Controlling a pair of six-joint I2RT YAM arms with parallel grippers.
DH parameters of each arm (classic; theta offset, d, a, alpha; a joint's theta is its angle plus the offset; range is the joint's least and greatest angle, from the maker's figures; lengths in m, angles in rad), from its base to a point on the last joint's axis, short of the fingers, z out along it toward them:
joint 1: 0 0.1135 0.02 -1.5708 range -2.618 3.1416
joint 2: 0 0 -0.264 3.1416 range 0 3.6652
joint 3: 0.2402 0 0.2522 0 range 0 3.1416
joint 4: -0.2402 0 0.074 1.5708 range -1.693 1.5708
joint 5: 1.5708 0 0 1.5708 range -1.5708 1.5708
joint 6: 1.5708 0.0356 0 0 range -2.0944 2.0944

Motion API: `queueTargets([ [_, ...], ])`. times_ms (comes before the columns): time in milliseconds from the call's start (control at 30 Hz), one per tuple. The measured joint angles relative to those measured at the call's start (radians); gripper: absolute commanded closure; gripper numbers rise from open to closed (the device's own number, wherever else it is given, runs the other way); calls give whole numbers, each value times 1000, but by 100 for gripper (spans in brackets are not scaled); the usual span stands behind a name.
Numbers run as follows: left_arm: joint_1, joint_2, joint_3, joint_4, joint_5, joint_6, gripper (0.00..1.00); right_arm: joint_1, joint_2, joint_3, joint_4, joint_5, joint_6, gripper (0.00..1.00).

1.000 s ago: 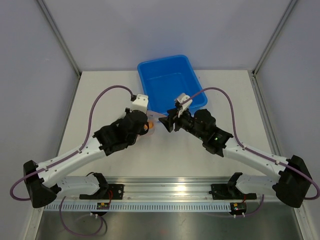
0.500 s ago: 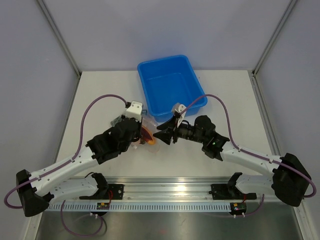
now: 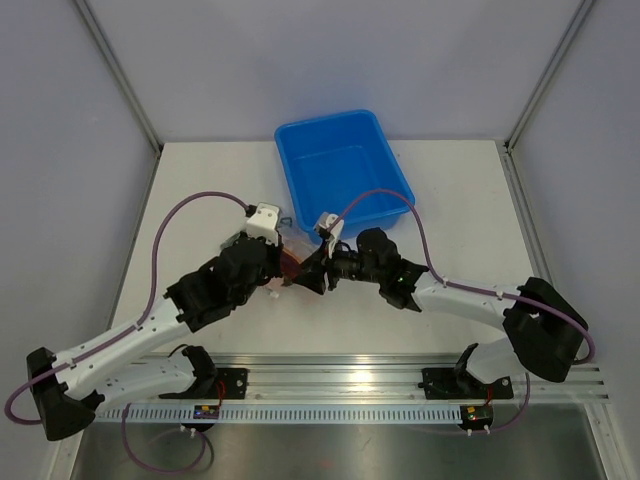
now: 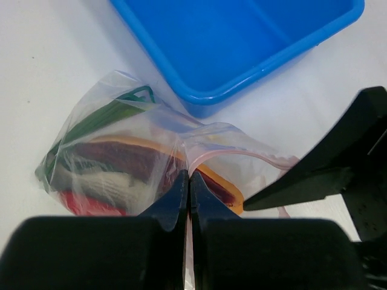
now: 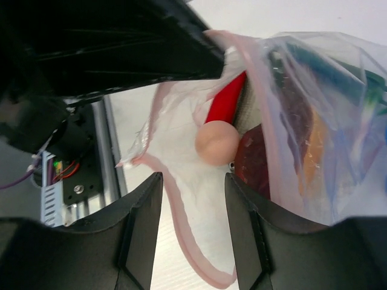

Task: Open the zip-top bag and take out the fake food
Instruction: Pick up the food from the zipper food storage bag.

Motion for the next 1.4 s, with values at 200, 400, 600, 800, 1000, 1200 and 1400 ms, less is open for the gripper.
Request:
queueTargets([
  [200, 11, -16, -2, 6, 18, -3, 100, 2, 35, 57, -77, 106, -13, 46],
  [400, 41, -38, -16, 13, 31, -5, 100, 2, 50, 88, -147, 199, -16, 45],
  [600, 90, -40, -23, 14, 75, -18, 100, 10, 69, 117, -222, 286, -58, 48],
  [800, 106, -55, -36, 17, 106, -25, 100, 93, 124, 179, -298, 391, -161, 45],
  [1000, 111, -75, -47, 27, 126, -26, 100, 172, 195, 218, -317, 481, -253, 42],
  [1200, 111, -95, -51, 27, 143, -27, 100, 171, 239, 218, -301, 536, -307, 34],
  [1400, 111, -119, -61, 29, 163, -29, 100, 171, 269, 218, -252, 568, -350, 35],
])
